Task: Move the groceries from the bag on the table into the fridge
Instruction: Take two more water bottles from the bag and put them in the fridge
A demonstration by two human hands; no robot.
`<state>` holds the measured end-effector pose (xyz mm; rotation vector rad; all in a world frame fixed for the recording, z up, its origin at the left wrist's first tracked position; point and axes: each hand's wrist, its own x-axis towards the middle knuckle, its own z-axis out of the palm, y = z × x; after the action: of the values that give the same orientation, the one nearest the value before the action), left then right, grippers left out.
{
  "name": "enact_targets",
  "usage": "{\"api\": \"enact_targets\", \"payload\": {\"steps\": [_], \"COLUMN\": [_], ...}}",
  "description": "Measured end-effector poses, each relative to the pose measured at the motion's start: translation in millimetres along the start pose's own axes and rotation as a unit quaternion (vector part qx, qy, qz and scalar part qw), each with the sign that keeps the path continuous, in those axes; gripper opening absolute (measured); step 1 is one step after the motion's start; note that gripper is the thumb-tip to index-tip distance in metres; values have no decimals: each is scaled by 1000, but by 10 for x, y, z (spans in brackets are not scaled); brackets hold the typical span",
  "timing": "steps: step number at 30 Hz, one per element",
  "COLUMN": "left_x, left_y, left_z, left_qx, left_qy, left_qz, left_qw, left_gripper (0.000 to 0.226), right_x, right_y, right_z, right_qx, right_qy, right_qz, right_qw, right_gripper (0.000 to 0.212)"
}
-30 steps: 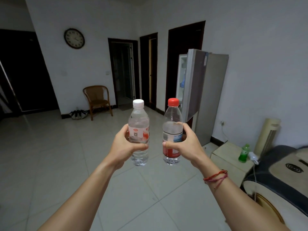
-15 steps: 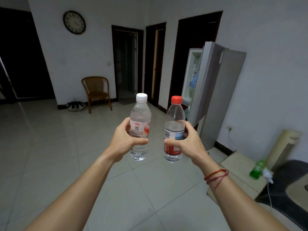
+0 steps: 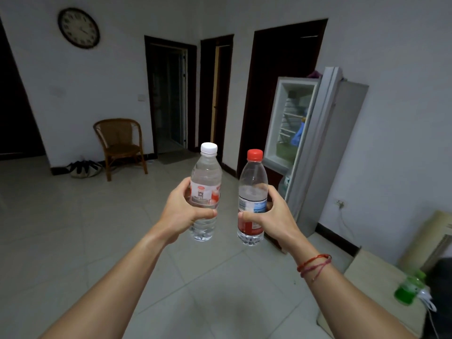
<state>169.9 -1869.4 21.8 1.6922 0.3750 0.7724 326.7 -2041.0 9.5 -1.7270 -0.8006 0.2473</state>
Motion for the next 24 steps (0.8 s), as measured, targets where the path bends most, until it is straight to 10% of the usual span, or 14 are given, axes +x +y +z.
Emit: {"api": "enact_targets", "payload": {"steps": [24], "left_x": [4398], "left_y": [-1521], "left_z": [-133], "left_qx": [-2], "left_qy": [11], "left_qz": [-29], "left_qw": [1000], "left_gripper": [63], "right_x": [4482], "right_y": [1102], "right_z": [787], "right_qx": [55], "right_qy": [-11], "right_qz": [23], "right_qw": [998], "right_gripper": [67]}}
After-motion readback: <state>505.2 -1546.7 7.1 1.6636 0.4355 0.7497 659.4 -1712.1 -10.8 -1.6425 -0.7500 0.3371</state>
